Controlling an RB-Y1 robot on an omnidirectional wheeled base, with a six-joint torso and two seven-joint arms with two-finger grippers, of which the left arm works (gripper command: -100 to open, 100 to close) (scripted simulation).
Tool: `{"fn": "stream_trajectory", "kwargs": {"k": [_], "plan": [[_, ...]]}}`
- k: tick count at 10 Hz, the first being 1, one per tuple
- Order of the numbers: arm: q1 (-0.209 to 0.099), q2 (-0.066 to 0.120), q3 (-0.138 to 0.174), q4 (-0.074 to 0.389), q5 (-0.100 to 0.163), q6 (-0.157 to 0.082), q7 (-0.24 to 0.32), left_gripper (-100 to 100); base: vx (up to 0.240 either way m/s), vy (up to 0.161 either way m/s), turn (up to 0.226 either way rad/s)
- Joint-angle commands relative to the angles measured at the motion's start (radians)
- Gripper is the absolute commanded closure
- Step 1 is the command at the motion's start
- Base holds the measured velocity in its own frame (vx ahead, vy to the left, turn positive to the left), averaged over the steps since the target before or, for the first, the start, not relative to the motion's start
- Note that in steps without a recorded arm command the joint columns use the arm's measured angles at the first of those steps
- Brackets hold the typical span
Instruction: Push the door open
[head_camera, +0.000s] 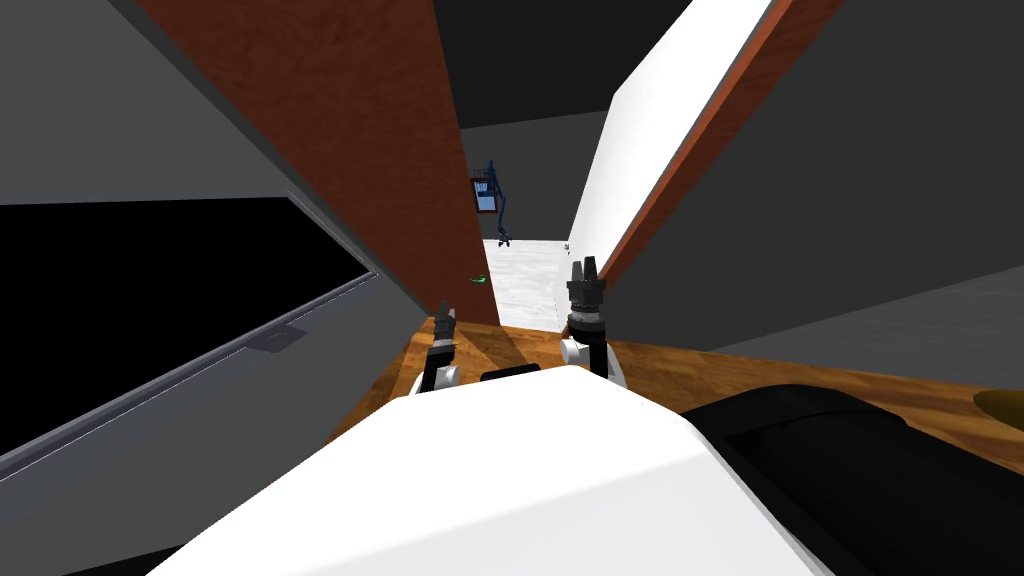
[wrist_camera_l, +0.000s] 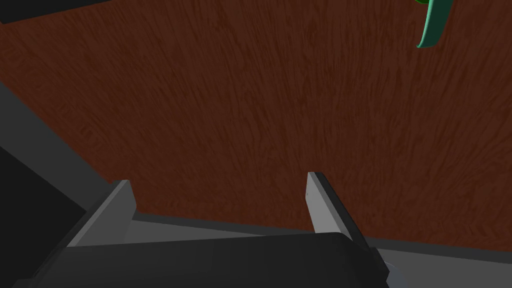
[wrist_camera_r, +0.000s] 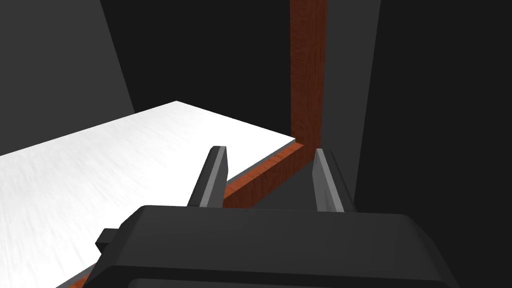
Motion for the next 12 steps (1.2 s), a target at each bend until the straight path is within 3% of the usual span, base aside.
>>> {"fn": "stream_trajectory", "kwargs": {"k": [1, 4, 11, 12], "plan": [[-0.020, 0.004, -0.003, 0.050, 0.002, -0.013, 0.007, -100, 0.072, 0.041, -0.051], [-0.041, 0.007, -0.010, 0.113, 0.003, -0.028, 0.014, -100, 0.080, 0.045, -0.045], [-0.116, 0.007, -0.033, 0.323, 0.007, -0.083, 0.038, -100, 0.083, 0.059, -0.050], [-0.116, 0.007, -0.033, 0.328, 0.007, -0.083, 0.038, -100, 0.064, 0.038, -0.015]]}}
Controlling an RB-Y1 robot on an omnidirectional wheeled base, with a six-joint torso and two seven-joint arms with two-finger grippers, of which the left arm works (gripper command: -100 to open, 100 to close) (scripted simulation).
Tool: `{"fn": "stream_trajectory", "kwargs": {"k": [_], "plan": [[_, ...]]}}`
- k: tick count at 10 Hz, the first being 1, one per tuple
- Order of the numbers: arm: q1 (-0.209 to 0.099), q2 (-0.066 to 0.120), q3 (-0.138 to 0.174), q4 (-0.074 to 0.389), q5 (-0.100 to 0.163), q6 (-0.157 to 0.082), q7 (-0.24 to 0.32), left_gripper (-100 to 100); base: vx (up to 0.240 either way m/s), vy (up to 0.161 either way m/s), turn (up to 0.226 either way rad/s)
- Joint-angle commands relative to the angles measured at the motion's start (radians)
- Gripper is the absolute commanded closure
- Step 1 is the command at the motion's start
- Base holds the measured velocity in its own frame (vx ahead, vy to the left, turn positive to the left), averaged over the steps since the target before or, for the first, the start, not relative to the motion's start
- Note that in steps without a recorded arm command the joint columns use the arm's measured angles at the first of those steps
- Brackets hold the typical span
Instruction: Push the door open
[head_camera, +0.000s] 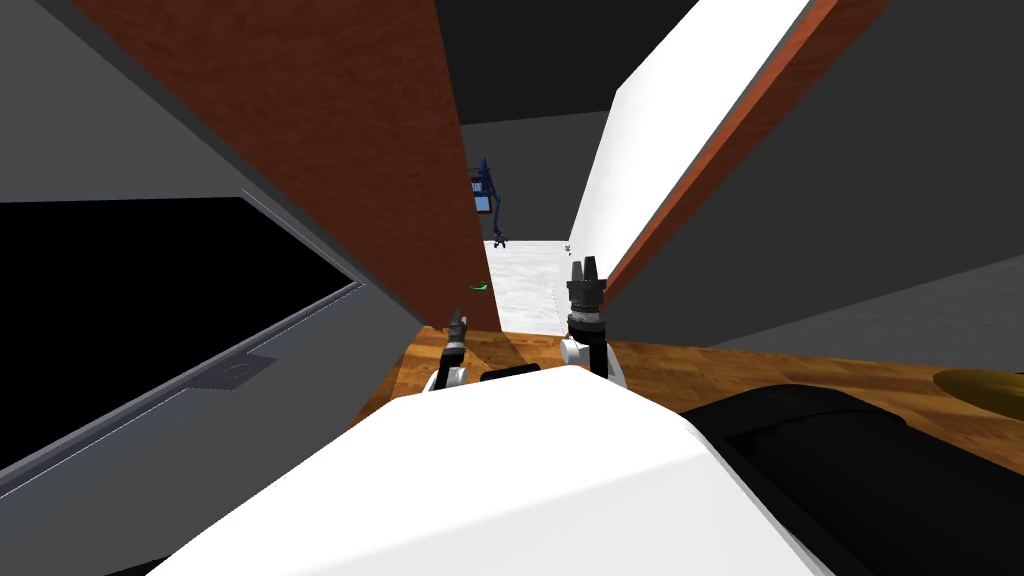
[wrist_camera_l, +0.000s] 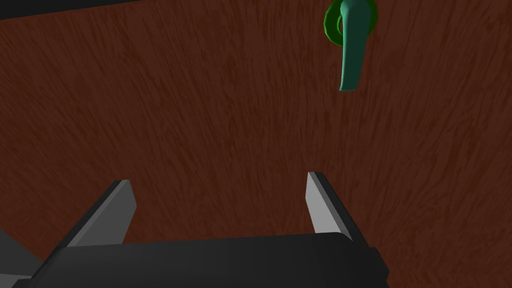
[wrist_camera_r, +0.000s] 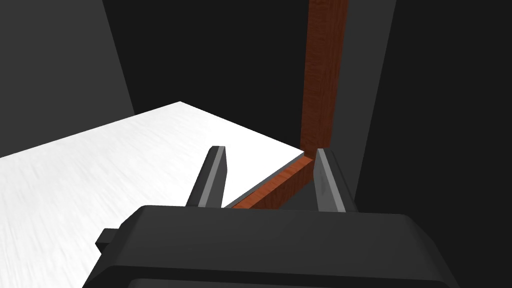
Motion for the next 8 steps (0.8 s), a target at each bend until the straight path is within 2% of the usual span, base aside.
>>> {"fn": "stream_trajectory", "kwargs": {"k": [1, 4, 5, 8], "plan": [[-0.015, -0.001, -0.003, 0.037, 0.001, -0.006, 0.004, -100, 0.047, 0.026, -0.033], [-0.045, -0.005, -0.013, 0.122, 0.003, -0.027, 0.014, -100, 0.078, 0.052, -0.050], [-0.045, -0.005, -0.013, 0.123, 0.003, -0.027, 0.014, -100, 0.061, 0.042, -0.017], [-0.073, -0.011, -0.021, 0.203, 0.004, -0.048, 0.023, -100, 0.074, 0.049, -0.041]]}}
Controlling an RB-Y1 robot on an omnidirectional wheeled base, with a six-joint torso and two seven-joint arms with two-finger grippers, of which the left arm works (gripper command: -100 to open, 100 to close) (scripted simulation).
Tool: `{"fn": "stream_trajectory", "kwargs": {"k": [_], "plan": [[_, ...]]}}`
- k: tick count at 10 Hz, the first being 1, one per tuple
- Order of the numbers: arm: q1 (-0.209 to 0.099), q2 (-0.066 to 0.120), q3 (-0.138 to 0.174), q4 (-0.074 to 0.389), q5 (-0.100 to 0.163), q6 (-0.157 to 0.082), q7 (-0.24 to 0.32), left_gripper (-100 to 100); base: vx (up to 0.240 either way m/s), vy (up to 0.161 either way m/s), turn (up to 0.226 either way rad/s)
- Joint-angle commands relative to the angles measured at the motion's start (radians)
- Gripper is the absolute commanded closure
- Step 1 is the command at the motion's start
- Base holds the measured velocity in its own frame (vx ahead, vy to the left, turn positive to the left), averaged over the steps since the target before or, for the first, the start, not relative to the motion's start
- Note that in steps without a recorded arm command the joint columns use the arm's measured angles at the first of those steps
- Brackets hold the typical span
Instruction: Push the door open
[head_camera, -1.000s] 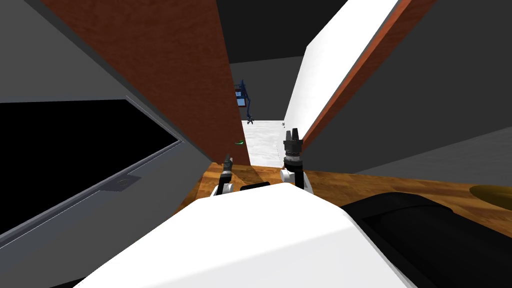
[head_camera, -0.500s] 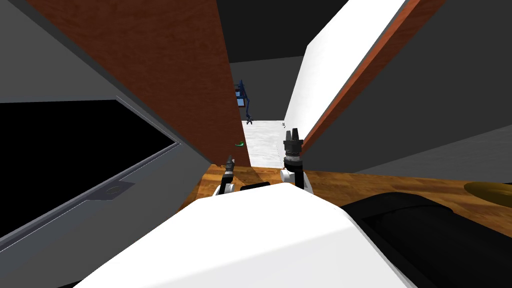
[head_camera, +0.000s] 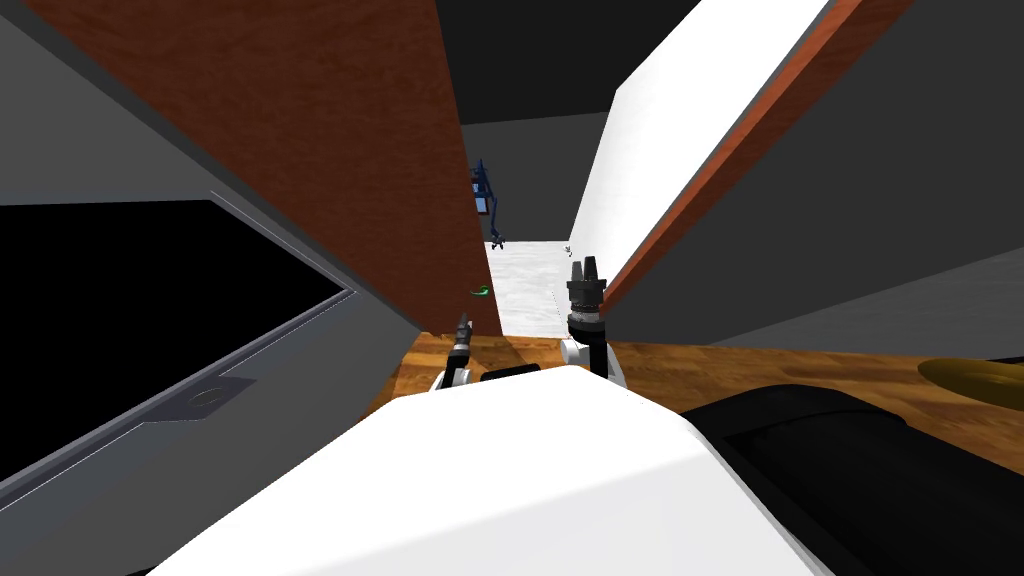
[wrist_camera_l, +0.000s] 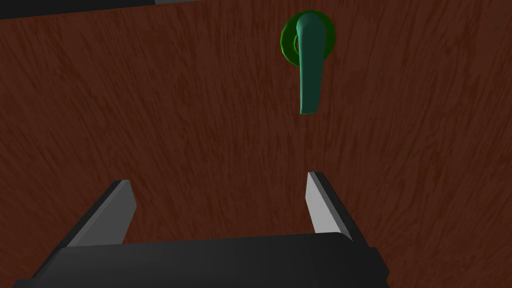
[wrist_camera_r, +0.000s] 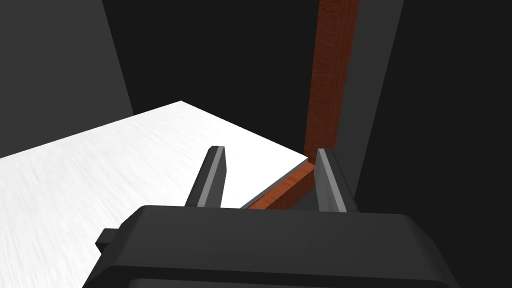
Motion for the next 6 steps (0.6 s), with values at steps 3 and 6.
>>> {"fn": "stream_trajectory", "kwargs": {"k": [3, 6], "plan": [[-0.036, -0.008, -0.009, 0.100, 0.002, -0.027, 0.012, -100, 0.081, 0.049, -0.044], [-0.060, -0.016, -0.016, 0.167, 0.004, -0.043, 0.019, -100, 0.075, 0.052, -0.039]]}}
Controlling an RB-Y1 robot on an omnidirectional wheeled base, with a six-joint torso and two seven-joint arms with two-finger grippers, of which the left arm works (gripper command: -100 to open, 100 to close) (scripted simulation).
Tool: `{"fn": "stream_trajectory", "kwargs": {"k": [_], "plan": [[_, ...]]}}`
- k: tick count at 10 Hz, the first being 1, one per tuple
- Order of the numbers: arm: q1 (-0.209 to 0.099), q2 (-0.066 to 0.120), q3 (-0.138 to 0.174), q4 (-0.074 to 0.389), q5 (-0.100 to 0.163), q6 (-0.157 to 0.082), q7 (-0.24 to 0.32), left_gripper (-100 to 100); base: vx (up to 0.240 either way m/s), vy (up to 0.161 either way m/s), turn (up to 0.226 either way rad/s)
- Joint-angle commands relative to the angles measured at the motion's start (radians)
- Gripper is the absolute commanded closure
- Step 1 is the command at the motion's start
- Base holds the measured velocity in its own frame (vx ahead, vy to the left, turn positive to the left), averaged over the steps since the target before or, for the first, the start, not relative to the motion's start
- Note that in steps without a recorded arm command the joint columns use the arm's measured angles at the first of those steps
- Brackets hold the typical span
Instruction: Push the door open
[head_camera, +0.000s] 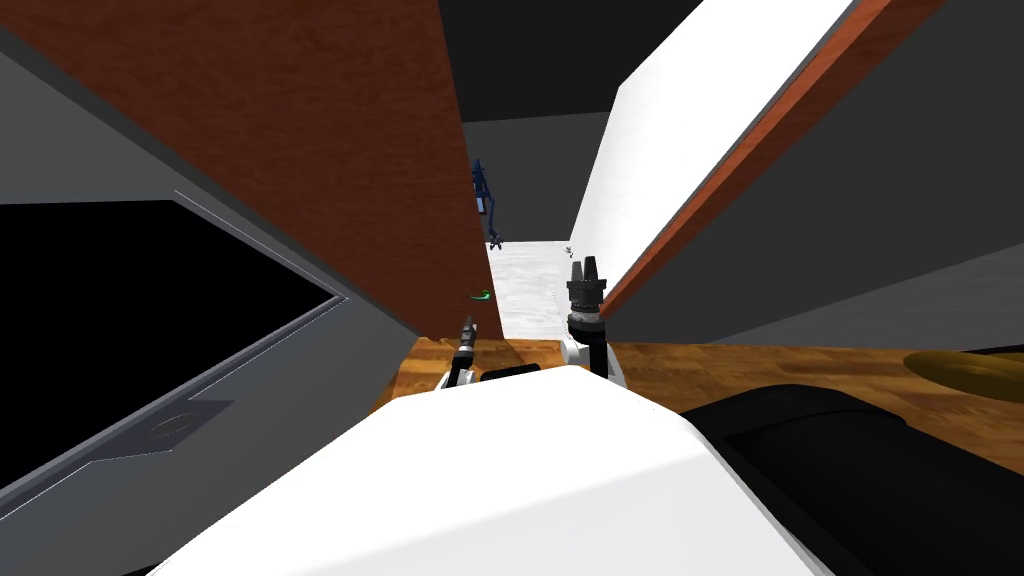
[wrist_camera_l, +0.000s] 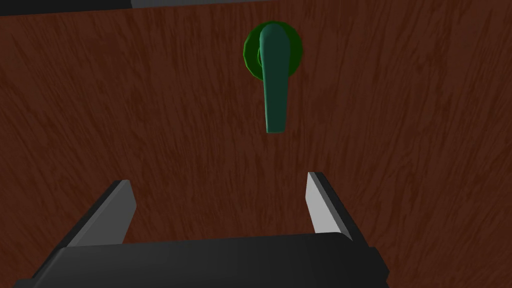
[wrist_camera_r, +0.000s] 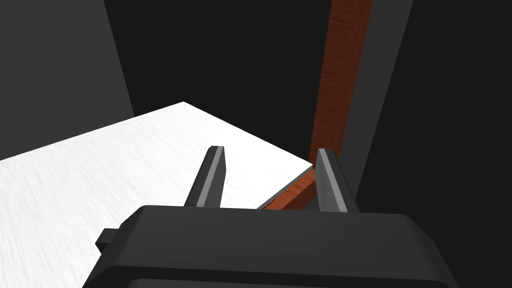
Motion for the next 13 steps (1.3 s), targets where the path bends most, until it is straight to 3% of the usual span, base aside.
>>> {"fn": "stream_trajectory", "kwargs": {"k": [1, 7, 10, 13], "plan": [[-0.012, -0.004, -0.004, 0.036, 0.001, -0.011, 0.005, -100, 0.083, 0.052, -0.038], [-0.059, -0.029, -0.019, 0.171, 0.003, -0.045, 0.020, -100, 0.082, 0.055, -0.039], [-0.064, -0.008, -0.011, 0.177, 0.005, -0.049, 0.017, -100, 0.107, 0.002, -0.021], [-0.074, -0.005, -0.002, 0.191, 0.008, -0.053, 0.016, -100, 0.201, -0.032, -0.021]]}}
